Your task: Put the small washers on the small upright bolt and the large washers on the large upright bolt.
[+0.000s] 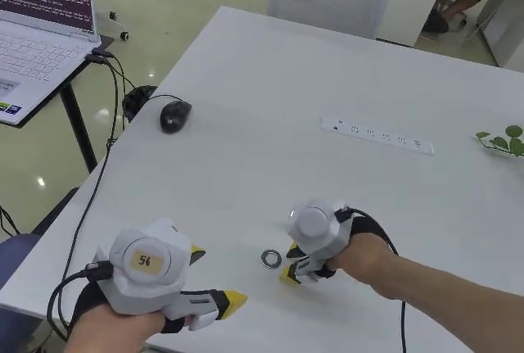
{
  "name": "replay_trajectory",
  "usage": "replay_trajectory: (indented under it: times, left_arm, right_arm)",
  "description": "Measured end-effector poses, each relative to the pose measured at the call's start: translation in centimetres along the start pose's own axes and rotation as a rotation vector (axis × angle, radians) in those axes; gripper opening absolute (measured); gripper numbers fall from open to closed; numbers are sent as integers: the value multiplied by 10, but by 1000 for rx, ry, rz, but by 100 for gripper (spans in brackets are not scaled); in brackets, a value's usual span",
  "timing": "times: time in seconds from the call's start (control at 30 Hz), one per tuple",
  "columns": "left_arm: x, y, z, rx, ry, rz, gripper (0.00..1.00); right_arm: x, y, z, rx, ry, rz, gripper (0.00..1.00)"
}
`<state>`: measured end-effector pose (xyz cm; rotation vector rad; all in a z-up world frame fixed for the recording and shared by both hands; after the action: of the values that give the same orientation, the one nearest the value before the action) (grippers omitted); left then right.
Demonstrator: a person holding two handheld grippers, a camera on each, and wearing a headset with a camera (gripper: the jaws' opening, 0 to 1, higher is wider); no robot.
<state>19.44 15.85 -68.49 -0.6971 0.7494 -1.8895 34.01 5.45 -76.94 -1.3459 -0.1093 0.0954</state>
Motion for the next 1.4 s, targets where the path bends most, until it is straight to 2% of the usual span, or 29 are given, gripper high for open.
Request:
replay_trajectory:
  times: [0.07,0.23,0.37,0.57,0.73,0.83,1.07,1.2,1.4]
  left_arm:
    - [0,-1,0,0,-2,0,55]
    - [-5,-6,-4,0,-11,12,55]
    - [-7,-7,-6,-2,-14,17,55]
    - [-5,-6,-2,3,-13,13,55]
    - [-3,-4,-1,2,-7,7,55]
    - [-3,-3,0,-1,-4,6,55]
    - [-4,-4,-3,-4,-9,9,55]
    - [-5,-4,-4,-4,-10,12,55]
    - [-7,-6,-4,-2,-15,18,55]
  right_arm:
    - [3,1,5,1,-23,10,26]
    - [5,4,11,-39,-133,38,27]
    - [8,4,16,-60,-199,37,27]
    - [6,6,23,-76,-273,74,29]
    - [7,6,26,-117,-411,86,28]
    - [6,5,28,-135,-441,89,28]
    - [6,6,27,-142,-481,91,25]
    - [5,6,25,-139,-472,93,24]
    - [3,4,18,-115,-397,84,23]
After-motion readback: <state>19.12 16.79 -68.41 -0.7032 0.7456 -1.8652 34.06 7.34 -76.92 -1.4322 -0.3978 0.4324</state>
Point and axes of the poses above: the centre of the closed fingertips' face, and the gripper's own axes: y roughly forward along the fingers, x roughly to its right, z roughly out of its top, the point moved 6 cm from there along -y, roughly backward along the fingers, and after that the axes turned 12 degrees about -x, right-handed, at the moved point
